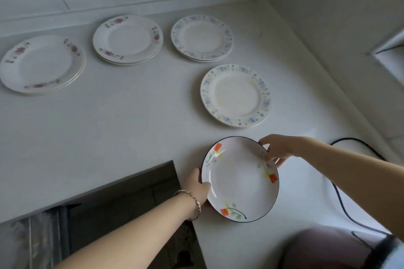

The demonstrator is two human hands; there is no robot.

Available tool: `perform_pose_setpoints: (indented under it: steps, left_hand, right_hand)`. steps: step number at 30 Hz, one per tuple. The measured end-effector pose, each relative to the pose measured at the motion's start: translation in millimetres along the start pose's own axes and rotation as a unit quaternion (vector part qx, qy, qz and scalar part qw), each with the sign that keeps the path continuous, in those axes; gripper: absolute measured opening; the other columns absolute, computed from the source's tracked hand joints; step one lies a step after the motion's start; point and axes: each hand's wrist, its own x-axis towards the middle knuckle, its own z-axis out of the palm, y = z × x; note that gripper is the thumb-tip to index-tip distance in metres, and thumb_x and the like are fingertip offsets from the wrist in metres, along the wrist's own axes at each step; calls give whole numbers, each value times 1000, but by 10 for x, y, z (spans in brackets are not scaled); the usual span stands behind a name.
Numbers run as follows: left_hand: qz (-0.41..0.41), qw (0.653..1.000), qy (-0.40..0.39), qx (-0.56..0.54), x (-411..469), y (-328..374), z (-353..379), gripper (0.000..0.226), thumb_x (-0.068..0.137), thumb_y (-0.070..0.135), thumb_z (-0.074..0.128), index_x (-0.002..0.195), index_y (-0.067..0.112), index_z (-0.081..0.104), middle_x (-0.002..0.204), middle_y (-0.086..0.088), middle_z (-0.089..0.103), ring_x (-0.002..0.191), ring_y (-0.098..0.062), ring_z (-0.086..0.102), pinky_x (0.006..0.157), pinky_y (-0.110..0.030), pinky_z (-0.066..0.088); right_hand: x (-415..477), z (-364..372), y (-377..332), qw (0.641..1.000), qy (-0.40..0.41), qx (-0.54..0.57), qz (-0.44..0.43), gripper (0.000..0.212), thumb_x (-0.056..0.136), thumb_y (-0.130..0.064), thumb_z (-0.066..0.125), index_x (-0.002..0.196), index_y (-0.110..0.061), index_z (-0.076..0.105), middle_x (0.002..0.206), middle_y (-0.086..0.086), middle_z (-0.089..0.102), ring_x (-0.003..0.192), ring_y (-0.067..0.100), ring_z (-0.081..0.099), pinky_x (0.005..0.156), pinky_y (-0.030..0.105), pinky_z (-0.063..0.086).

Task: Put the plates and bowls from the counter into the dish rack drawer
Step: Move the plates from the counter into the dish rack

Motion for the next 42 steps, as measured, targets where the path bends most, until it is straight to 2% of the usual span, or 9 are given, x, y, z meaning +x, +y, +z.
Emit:
perform_pose_setpoints:
  steps: [6,9,15,21,26,31,35,38,42]
  left_hand:
    - [36,992,58,-110,-404,-400,-805,21,93,14,44,114,19,46,94,2,59,77,-12,60,47,-24,56]
    - [46,979,141,-137,-747,-777,-1299,9,93,17,44,92,24,51,85,3,61,71,-9,62,40,-20,53]
    - [5,951,284,-119,-1499,-1825,-2240,18,90,25,48,78,14,54,92,-28,66,87,-41,65,72,-50,56]
    - [-49,917,354,-175,-1931,-3116,-3128,13,88,25,53,85,14,55,84,-10,64,84,-31,64,77,-45,57]
    - [-118,911,341,-203,-1822,-4162,-3711,16,85,16,51,79,6,62,76,-12,63,76,-27,60,72,-36,51]
    - [-171,922,295,-185,-1444,-4768,-4048,16,85,10,47,72,8,57,73,-14,56,74,-26,50,62,-28,36]
    - [-181,938,264,-136,-1024,-4976,-4280,17,87,15,46,91,7,61,82,-12,55,76,-26,49,58,-26,32]
    - [-171,940,259,-143,-709,-5027,-4427,12,86,15,48,90,8,56,87,-12,54,76,-24,48,61,-25,33]
    - [-162,942,247,-161,-355,-5013,-4547,16,81,17,52,93,8,55,92,-11,55,81,-28,55,71,-30,43]
  right_hand:
    - [-213,379,-674,993,1,61,-104,35,81,2,56,105,-22,58,66,0,69,58,11,68,51,20,56]
    - [-406,758,-1205,985,-26,62,-158,32,81,-1,57,93,-31,61,60,-1,71,57,10,70,53,17,55]
    - [-739,1965,-2299,971,-65,54,-224,35,82,4,51,107,-17,64,87,4,75,76,21,74,68,31,61]
    - [-882,3500,-3220,967,-69,64,-237,43,87,0,55,125,-18,54,95,1,68,85,19,69,68,34,62]
    - [-628,4655,-3696,979,-58,87,-175,35,90,1,48,122,-11,58,83,-4,66,73,13,67,52,21,58]
    - [-227,5386,-3936,988,-29,83,-123,23,91,-3,46,106,-12,60,101,10,68,84,25,67,68,32,60]
    - [103,5644,-4125,991,21,66,-116,24,90,-5,45,107,-8,61,89,7,66,82,27,68,75,39,60]
    - [335,5731,-4284,988,75,63,-120,31,89,-7,41,111,-12,61,70,-2,59,57,15,58,45,16,48]
    - [548,5827,-4436,985,125,80,-92,31,91,-6,35,107,-10,60,62,-4,55,45,9,46,28,12,29]
